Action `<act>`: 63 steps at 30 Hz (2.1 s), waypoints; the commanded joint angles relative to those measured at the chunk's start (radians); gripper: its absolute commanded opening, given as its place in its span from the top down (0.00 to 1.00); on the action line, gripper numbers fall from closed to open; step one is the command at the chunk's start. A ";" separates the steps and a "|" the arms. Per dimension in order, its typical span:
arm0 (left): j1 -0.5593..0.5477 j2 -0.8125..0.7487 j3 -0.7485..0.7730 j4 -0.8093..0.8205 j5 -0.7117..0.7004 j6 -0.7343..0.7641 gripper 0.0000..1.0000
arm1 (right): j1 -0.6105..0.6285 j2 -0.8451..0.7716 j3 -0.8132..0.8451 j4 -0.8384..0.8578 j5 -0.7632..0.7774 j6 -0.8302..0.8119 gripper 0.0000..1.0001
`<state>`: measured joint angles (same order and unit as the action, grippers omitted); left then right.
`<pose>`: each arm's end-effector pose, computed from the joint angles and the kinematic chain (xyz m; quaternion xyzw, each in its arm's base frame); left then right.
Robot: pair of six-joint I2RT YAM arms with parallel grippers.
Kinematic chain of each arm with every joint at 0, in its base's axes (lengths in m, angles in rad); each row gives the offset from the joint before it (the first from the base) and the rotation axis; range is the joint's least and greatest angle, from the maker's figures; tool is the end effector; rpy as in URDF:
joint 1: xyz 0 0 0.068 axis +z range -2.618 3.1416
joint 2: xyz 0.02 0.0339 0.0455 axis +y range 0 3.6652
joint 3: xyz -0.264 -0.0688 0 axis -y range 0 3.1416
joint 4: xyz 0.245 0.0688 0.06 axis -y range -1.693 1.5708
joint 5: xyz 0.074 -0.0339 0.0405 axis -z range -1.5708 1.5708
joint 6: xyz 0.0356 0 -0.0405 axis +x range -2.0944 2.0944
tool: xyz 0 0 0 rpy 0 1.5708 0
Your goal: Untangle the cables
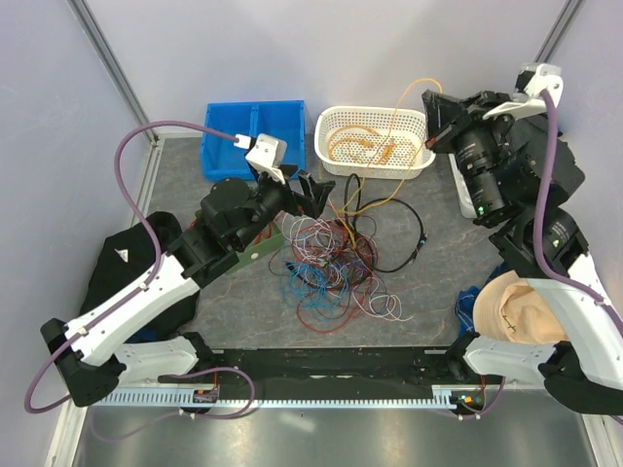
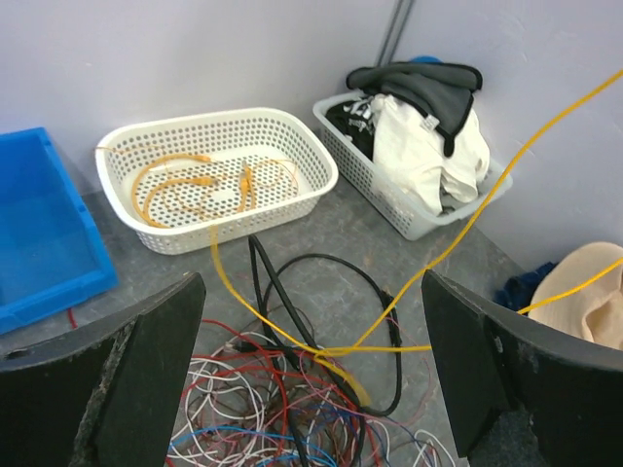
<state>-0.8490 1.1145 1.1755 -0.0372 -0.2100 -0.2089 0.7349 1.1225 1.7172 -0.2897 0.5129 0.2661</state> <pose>0.1730 -0.1853 0.4279 0.1474 0.6831 -0.2958 0.6512 0.1416 0.1044 0.5699 0.0660 0.6040 0.2426 0.7563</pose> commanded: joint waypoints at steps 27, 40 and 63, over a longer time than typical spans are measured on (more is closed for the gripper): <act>0.002 0.114 -0.516 0.583 0.207 -0.446 0.02 | -0.224 0.520 0.440 0.382 0.325 -0.271 1.00; -0.001 0.223 -0.361 0.597 0.256 -0.481 0.05 | -0.318 0.692 0.499 0.489 0.311 -0.190 1.00; -0.009 0.556 -0.589 0.655 0.262 -0.662 0.58 | -0.486 0.967 0.544 0.524 0.193 0.065 1.00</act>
<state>-0.8543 1.6547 0.6266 0.5964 0.0513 -0.8032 0.2508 2.0834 2.1548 0.1871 0.7490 0.2863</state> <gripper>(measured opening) 0.456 0.011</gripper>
